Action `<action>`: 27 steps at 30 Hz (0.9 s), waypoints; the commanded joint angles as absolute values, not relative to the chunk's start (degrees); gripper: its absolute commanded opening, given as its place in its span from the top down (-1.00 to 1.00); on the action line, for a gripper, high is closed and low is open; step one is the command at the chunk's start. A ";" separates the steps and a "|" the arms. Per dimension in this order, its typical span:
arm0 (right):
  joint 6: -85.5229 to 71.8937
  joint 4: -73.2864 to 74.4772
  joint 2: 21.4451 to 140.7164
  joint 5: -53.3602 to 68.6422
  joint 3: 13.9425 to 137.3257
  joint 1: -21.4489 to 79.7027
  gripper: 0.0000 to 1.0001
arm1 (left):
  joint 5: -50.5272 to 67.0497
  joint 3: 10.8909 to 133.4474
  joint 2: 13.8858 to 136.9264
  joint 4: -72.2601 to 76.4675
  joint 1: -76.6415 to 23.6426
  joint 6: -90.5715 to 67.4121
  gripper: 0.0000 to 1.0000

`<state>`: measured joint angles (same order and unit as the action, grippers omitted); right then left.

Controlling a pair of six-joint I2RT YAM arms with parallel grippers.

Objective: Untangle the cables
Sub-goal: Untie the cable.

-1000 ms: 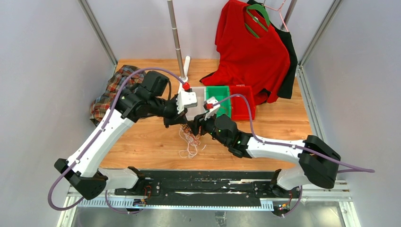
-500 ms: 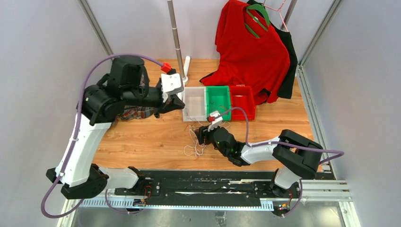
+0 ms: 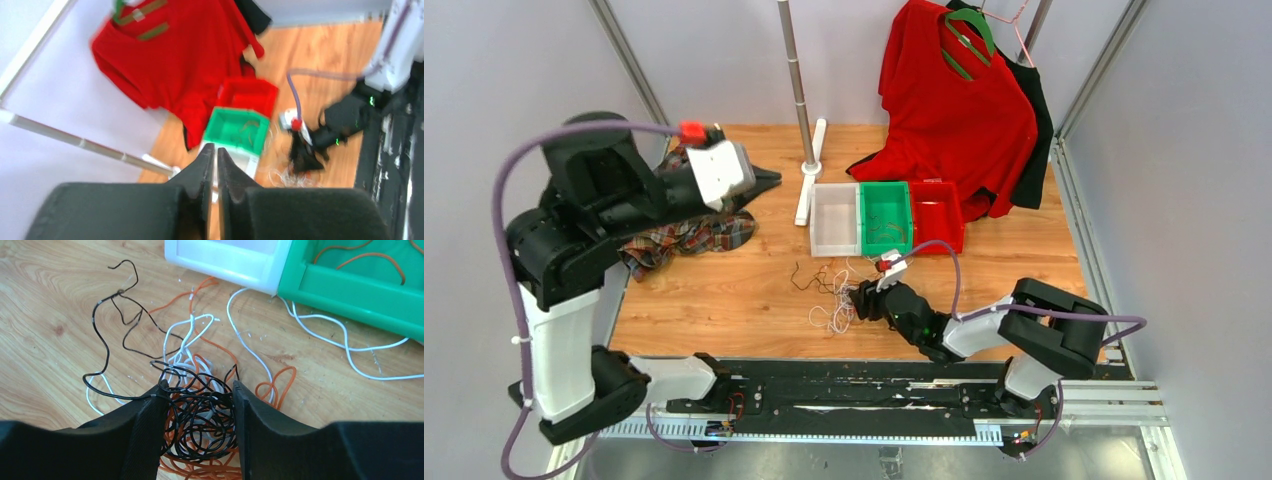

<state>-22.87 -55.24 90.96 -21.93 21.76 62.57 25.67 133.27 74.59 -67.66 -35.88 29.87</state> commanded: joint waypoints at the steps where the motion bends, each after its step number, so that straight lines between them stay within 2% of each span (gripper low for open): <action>1: -22.81 -52.83 87.11 -22.80 22.33 63.87 0.05 | 24.95 113.42 68.66 -69.92 -36.30 34.41 0.43; 2: -22.43 -52.02 86.11 -22.26 23.05 63.82 0.07 | 25.37 103.59 66.88 -69.63 -36.30 35.73 0.21; 5: -21.36 -50.23 83.43 -20.44 24.46 63.81 0.13 | 25.07 84.64 62.38 -66.56 -36.30 39.31 -0.16; 8: -21.10 -48.83 81.33 -18.53 25.36 63.81 0.23 | 25.61 73.84 60.97 -61.87 -36.43 41.78 -0.40; 10: -20.93 -48.34 80.69 -17.08 25.96 63.82 0.29 | 26.49 70.48 61.29 -58.75 -36.83 42.42 -0.47; 20: -21.09 -46.90 81.34 -10.83 30.17 63.81 0.48 | 28.86 60.93 64.53 -45.82 -39.32 45.56 -0.52; 27: -22.06 -45.94 81.09 -8.74 32.58 63.81 0.54 | 25.61 59.43 67.00 -42.65 -41.06 42.82 -0.42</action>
<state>-21.32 -45.34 81.41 -10.52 30.11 62.57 26.89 59.99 66.24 -47.90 -40.34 43.88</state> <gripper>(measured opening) 0.248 0.727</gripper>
